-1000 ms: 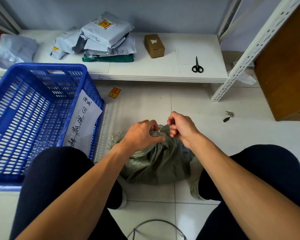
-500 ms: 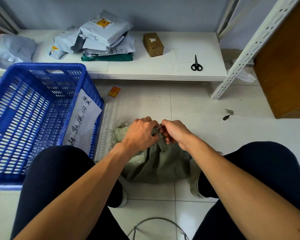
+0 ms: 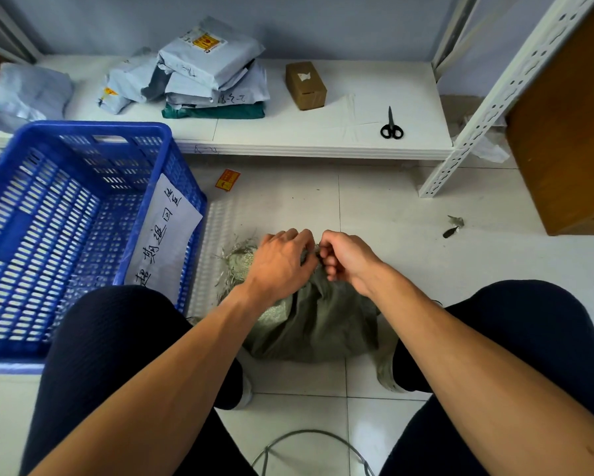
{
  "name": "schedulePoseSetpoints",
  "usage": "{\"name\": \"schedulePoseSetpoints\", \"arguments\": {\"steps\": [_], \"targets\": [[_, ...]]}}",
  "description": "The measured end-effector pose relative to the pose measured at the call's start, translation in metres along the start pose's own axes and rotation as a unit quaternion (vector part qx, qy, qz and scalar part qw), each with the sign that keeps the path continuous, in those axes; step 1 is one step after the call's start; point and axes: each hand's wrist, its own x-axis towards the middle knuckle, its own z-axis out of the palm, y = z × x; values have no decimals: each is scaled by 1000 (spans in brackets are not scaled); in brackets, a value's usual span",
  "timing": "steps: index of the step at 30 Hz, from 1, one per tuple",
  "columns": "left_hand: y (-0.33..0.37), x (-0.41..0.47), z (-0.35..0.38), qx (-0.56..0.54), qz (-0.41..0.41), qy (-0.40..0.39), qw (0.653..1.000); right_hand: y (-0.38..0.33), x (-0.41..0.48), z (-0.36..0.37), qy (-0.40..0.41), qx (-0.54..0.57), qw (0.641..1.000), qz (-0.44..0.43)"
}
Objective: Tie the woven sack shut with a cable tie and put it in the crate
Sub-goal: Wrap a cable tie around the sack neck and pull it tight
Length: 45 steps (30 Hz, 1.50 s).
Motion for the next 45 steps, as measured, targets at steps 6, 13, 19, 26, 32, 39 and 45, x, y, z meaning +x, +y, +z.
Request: {"name": "schedulePoseSetpoints", "arguments": {"steps": [6, 13, 19, 26, 32, 39, 45], "targets": [[7, -1, 1, -14, -17, 36, 999, -2, -1, -2, 6, 61, 998, 3], [10, -2, 3, -67, -70, 23, 995, 2, -1, 6, 17, 62, 998, 21], [8, -2, 0, -57, -72, 22, 996, 2, -4, 9, 21, 9, 1000, 0], [13, 3, 3, -51, -84, 4, 995, 2, -7, 17, 74, 85, 994, 12], [14, 7, -1, -34, -83, -2, 996, 1, -13, 17, 99, 77, 992, -1], [10, -1, -3, 5, -30, -9, 999, 1, -9, 8, 76, 33, 996, -30], [-1, 1, -12, 61, 28, -99, 993, 3, -6, -4, 83, 28, 995, -41]]}}
